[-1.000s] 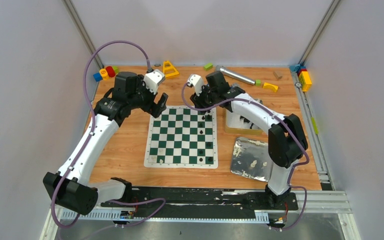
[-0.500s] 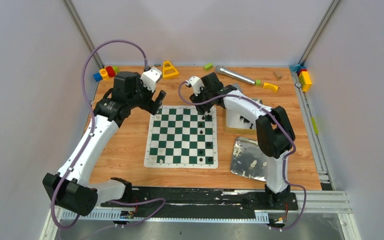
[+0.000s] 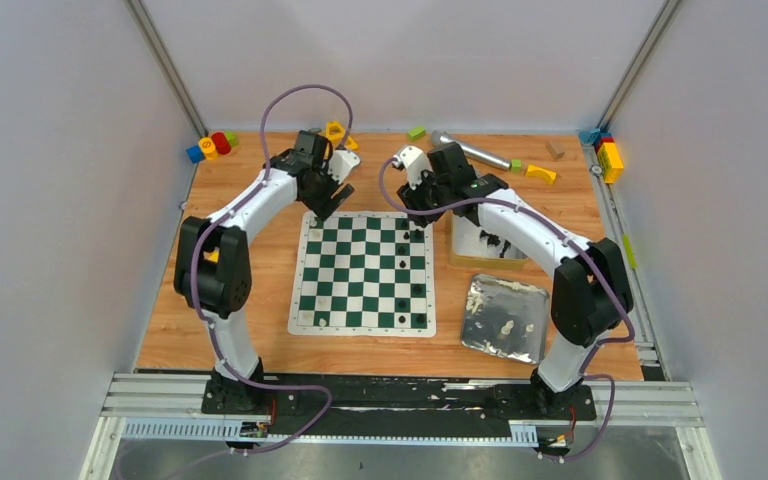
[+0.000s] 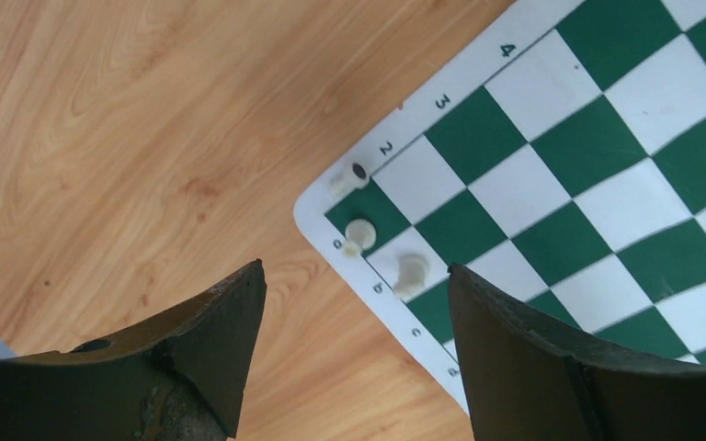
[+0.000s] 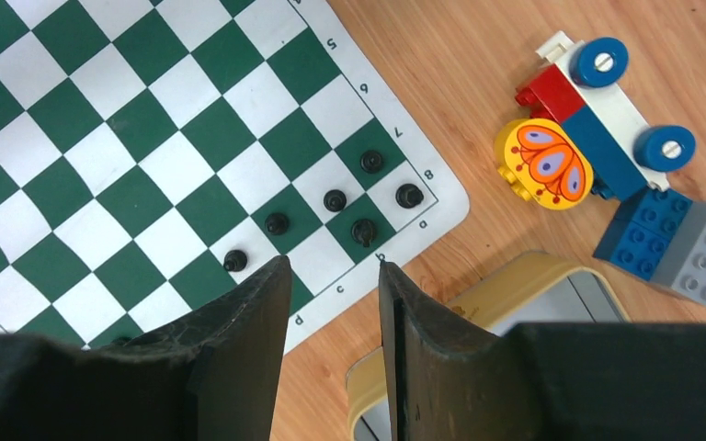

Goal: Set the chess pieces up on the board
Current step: Pick up the chess piece from the chessboard.

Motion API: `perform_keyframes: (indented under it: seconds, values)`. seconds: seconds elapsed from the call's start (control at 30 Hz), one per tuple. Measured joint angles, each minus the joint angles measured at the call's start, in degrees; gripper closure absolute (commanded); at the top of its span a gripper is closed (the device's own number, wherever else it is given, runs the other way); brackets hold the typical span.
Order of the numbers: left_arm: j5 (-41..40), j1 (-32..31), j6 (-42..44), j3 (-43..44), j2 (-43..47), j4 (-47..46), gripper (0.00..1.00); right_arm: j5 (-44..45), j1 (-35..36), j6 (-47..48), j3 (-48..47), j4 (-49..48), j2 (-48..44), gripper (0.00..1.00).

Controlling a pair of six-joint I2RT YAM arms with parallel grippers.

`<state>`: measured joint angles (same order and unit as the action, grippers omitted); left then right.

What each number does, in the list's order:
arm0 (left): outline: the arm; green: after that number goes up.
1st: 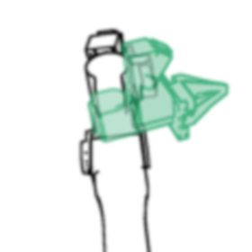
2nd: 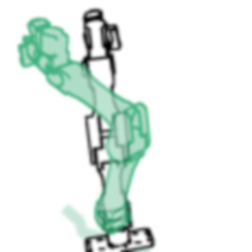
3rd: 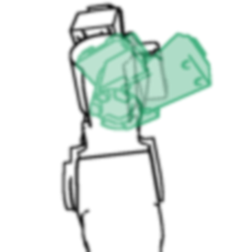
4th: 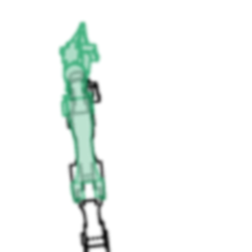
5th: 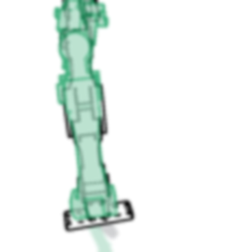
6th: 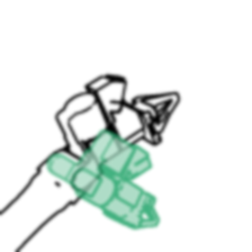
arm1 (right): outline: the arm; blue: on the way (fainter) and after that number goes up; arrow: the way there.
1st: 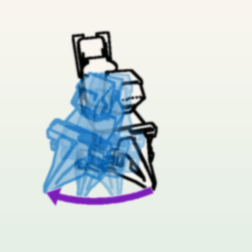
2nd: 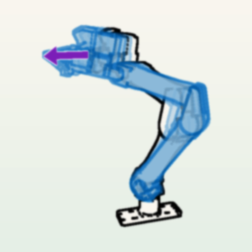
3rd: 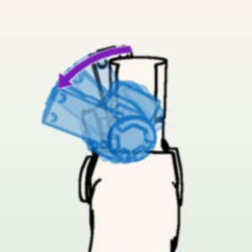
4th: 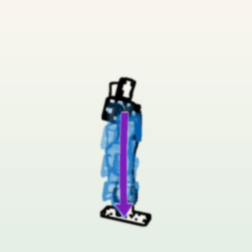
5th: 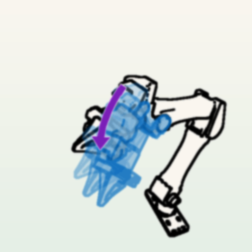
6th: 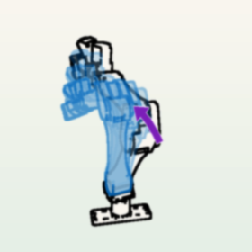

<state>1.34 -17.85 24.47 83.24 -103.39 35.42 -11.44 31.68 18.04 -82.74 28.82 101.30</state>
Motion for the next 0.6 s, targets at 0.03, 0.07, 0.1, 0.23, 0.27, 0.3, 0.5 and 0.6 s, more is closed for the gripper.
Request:
perform_keyframes:
  seconds: [0.03, 0.07, 0.1, 0.23, 0.27, 0.3, 0.5, 0.6]
  values:
    - [0.02, 0.04, 0.66, 1.73, -2.21, 0.24, 0.25, -0.11, -0.24, 0.00, 0.72, 0.00, -1.16, 0.59]
    - [0.07, 0.11, 1.55, 3.15, -4.00, 0.48, 0.26, -0.28, -0.50, -0.02, 1.51, -0.04, -2.19, 0.59]
    - [0.11, 0.15, 2.36, 4.63, -5.73, 0.74, 0.29, -0.50, -0.74, -0.04, 2.21, -0.02, -2.95, 0.59]
    - [0.79, 0.33, 6.95, 8.76, -10.23, 2.62, 0.37, -1.36, -1.38, -0.42, 4.35, 0.11, -4.17, 0.60]
    - [1.11, 0.33, 8.22, 9.73, -11.08, 3.39, 0.37, -1.66, -1.46, -0.50, 4.90, 0.11, -4.22, 0.60]
    - [1.42, 0.33, 9.81, 10.75, -12.09, 4.09, 0.38, -1.86, -1.51, -0.61, 5.27, 0.26, -4.22, 0.60]
    - [3.39, 0.37, 18.21, 13.42, -15.91, 9.44, 0.41, -2.86, -1.66, -1.07, 6.32, 0.72, -4.28, 0.61]
    - [4.15, 0.39, 21.64, 14.58, -17.73, 11.93, 0.43, -3.21, -1.77, -1.09, 6.47, 0.68, -4.28, 0.62]
